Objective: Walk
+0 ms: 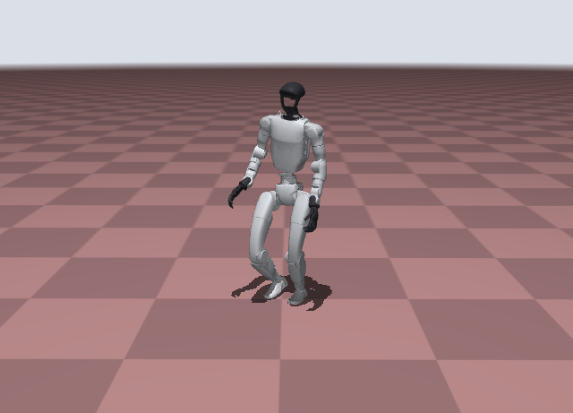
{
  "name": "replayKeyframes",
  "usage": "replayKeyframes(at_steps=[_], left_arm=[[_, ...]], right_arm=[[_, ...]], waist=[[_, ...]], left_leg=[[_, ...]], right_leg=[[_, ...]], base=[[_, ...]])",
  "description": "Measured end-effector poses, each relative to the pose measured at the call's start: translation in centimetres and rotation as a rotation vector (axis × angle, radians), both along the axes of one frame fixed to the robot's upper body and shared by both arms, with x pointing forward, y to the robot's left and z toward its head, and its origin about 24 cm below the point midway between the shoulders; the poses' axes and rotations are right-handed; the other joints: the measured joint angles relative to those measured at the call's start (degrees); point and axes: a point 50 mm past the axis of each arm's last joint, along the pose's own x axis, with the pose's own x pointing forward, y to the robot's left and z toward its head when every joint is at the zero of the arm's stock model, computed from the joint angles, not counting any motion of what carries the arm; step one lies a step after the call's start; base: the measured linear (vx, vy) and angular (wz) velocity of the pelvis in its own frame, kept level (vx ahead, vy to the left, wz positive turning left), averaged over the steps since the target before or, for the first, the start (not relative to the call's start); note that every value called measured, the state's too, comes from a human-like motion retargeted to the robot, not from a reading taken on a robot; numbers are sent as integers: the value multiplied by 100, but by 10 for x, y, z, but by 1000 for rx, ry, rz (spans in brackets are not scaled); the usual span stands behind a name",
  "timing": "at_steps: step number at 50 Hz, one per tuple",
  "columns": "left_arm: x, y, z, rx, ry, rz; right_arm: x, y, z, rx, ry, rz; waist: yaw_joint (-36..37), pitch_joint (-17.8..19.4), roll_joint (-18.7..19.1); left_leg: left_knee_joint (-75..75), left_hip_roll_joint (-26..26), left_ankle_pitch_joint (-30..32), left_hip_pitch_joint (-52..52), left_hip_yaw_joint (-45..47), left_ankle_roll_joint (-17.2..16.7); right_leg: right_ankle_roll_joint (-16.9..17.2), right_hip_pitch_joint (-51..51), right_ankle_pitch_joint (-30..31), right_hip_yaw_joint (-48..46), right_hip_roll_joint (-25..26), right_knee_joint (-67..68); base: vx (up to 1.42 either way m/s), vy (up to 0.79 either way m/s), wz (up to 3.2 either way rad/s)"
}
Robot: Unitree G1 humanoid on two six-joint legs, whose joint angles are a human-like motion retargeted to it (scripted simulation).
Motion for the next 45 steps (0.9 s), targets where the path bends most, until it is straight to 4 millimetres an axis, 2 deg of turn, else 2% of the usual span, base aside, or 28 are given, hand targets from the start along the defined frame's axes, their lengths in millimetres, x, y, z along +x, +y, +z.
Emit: replayKeyframes(at_steps=[4, 7, 13, 17, 19, 24, 28, 33, 38, 42, 45], left_arm=[[13, 4, 4, -4, -25, 20], [16, 9, 5, 13, -22, 16], [-6, 15, -3, 38, 66, -16], [-30, 17, -11, 35, 149, -37], [-42, 17, -14, 30, 190, -44], [-65, 16, -21, 12, 272, -67], [-73, 11, -24, -5, 299, -93], [-75, 7, -25, -9, 310, -123], [-71, 8, -23, 9, 299, -141], [-62, 10, -20, 34, 268, -131], [-49, 14, -16, 58, 223, -116]], right_arm=[[2, 3, -2, 52, 6, -37], [-1, 3, -5, 84, 28, -59], [-4, 7, -10, 120, 77, -61], [0, 6, -11, 114, 97, -40], [5, 4, -9, 101, 94, -25], [26, 3, 2, 58, 49, 18], [46, 3, 16, 13, -28, 31], [62, 2, 33, -14, -122, 24], [58, 2, 36, 7, -144, 19], [43, 1, 29, 23, -119, 6], [28, 0, 21, 30, -84, -17]], waist=[[-244, -281, -20], [-303, -356, -60], [-181, -442, -215], [-20, -500, -357], [83, -525, -391], [372, -563, -240], [535, -572, -6], [586, -662, 255], [487, -811, 510], [286, -890, 747], [47, -876, 850]], left_leg=[[42, -5, -1, -463, -109, 25], [55, -6, 30, -559, -193, 43], [132, -63, 147, -703, -325, 23], [281, -113, 225, -874, -355, -13], [424, -66, 237, -1000, -349, -34], [1113, 349, 224, -1561, -323, -190], [1803, 842, 346, -2192, -244, -412], [2791, 1474, 406, -2726, -102, -549], [3930, 1854, 626, -2482, -156, -619], [4032, 1746, 799, -1742, -364, -806], [3323, 1445, 652, -1072, -488, -895]], right_leg=[[-1, -1025, 441, 26, 26, 1216], [69, -1313, 741, 104, 128, 1858], [305, -934, 902, 208, 356, 1935], [441, -352, 641, 330, 478, 1124], [404, -74, 365, 378, 536, 554], [4, 303, -420, 329, 794, -725], [-279, 197, -621, 196, 1045, -1189], [-429, -180, -398, 92, 1317, -1390], [-485, -543, -7, 133, 1689, -1396], [-510, -778, 281, 168, 1985, -1318], [-464, -957, 435, 193, 2080, -1157]], base=[[-3, 5, 24], [-2, 2, 12], [-5, -4, 14], [-11, -8, 20], [-14, -8, 10], [-19, -8, -3], [-24, -8, -6], [-24, -7, -6], [-24, -4, -23], [-25, -1, -31], [-28, 1, -11]])
